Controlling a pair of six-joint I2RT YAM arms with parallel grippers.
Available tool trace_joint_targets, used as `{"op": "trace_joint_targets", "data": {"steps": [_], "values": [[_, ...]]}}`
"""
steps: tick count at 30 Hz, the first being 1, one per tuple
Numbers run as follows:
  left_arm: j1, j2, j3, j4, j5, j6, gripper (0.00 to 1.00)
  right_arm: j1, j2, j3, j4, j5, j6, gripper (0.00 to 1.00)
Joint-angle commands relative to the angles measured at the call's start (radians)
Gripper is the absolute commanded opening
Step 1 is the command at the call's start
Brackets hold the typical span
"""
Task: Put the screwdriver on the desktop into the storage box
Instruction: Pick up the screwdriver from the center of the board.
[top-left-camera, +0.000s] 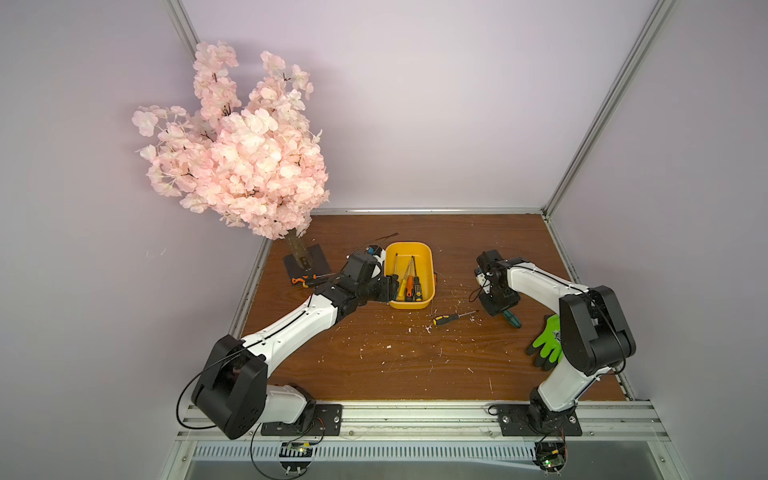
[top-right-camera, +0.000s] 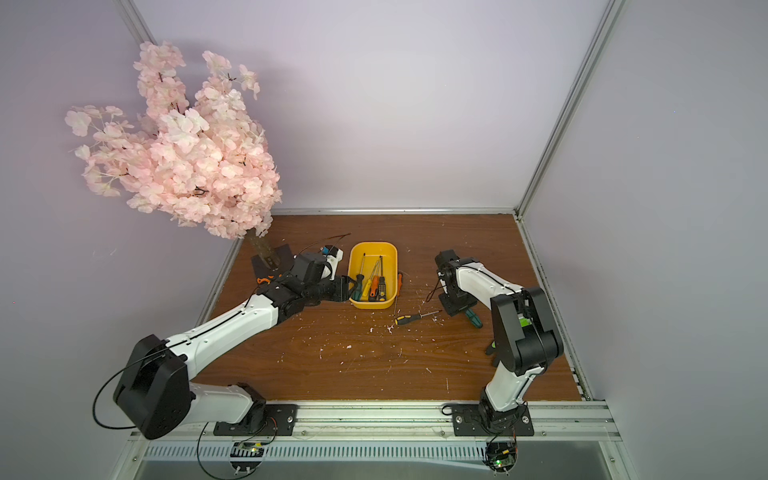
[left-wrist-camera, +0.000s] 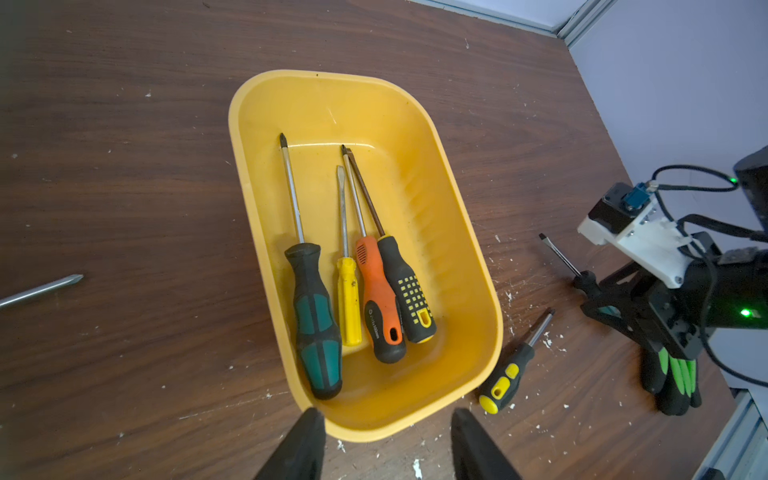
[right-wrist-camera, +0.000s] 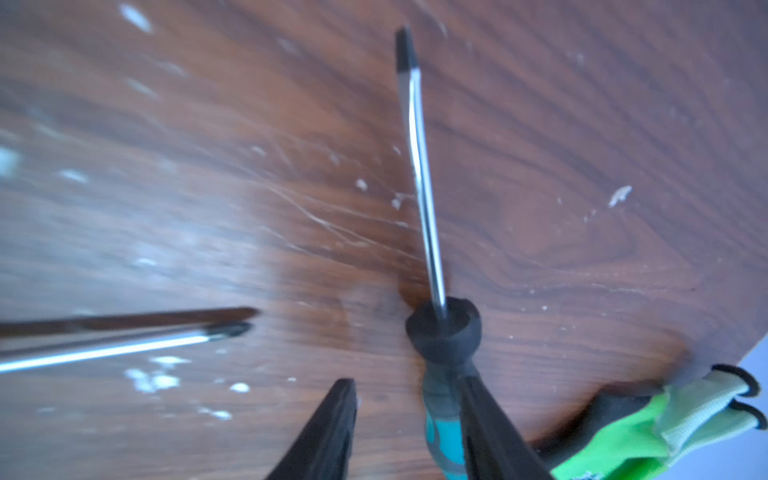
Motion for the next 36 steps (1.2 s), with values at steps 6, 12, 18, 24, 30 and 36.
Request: {"op": "trace_joint_targets", "data": {"steps": [6,12,18,24,30,36], "values": [[0.010,0.017,0.046,-0.010,0.019,0.023,0.53,-0.068,-0.023,-0.030,0.004,-0.019,0.011,0.47],[0.010,0.001,0.031,-0.018,0.004,0.023,0.53,-0.092,0.021,-0.019,0.011,-0.009,0.016,0.46],[0.010,-0.003,0.025,-0.017,-0.003,0.024,0.53,-0.101,0.061,-0.010,0.018,-0.039,0.012,0.39],[0.010,-0.005,0.024,-0.014,-0.008,0.022,0.53,-0.100,0.080,0.019,0.009,-0.064,0.015,0.18],[0.012,0.004,0.028,-0.015,-0.010,0.020,0.53,-0.101,-0.007,0.030,0.029,-0.075,0.026,0.16],[0.011,0.025,0.062,-0.027,-0.015,0.024,0.53,-0.093,-0.104,0.074,0.041,-0.133,0.060,0.16]]}}
